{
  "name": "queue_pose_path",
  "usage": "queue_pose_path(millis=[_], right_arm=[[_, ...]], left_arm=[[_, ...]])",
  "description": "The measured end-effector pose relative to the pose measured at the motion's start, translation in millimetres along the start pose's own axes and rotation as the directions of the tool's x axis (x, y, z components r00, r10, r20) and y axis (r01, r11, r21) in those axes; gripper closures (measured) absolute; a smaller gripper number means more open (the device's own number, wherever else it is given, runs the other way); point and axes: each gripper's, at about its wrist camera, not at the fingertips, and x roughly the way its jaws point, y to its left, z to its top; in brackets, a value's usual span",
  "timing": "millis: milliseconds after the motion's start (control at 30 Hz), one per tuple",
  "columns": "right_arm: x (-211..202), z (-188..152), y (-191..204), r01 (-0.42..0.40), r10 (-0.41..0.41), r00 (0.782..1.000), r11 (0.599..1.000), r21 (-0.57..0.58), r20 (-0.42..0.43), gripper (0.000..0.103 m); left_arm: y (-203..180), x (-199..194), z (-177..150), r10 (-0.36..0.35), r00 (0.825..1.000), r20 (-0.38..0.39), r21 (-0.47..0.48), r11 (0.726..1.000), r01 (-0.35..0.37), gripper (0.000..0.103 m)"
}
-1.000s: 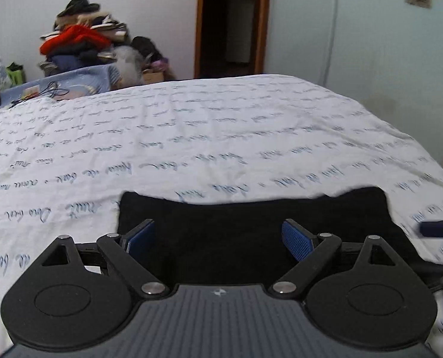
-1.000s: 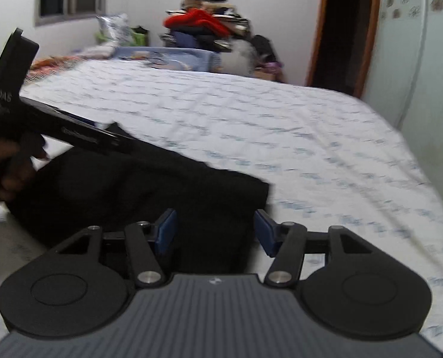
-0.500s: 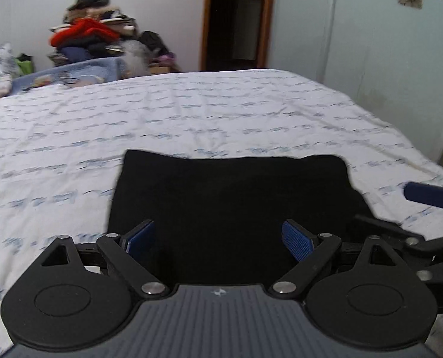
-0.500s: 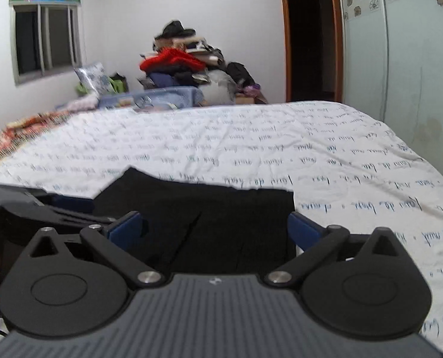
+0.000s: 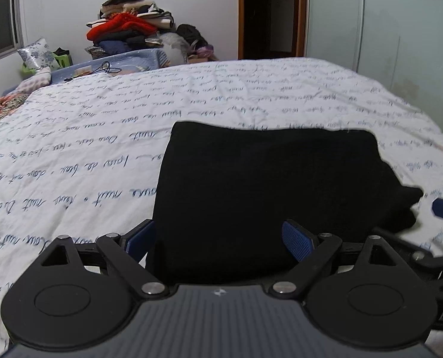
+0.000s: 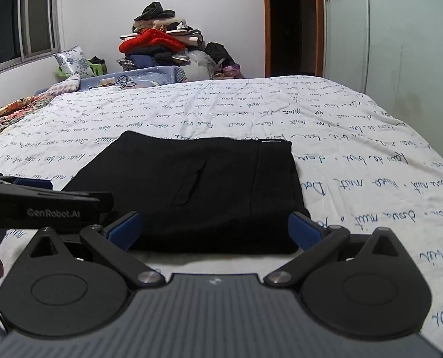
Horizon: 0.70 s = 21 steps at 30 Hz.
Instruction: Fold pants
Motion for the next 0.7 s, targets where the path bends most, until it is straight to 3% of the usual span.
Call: queue_pose_path(millis=[700], right_arm=[[-2.5, -3.1, 4.3, -0.007, 0.006, 1.0, 1.0, -0.017, -0.025, 0.0]], left_arm=[[7.6, -4.4, -6.5, 0.009, 1.0, -0.016, -0.045, 0.999, -0.009, 0.008]])
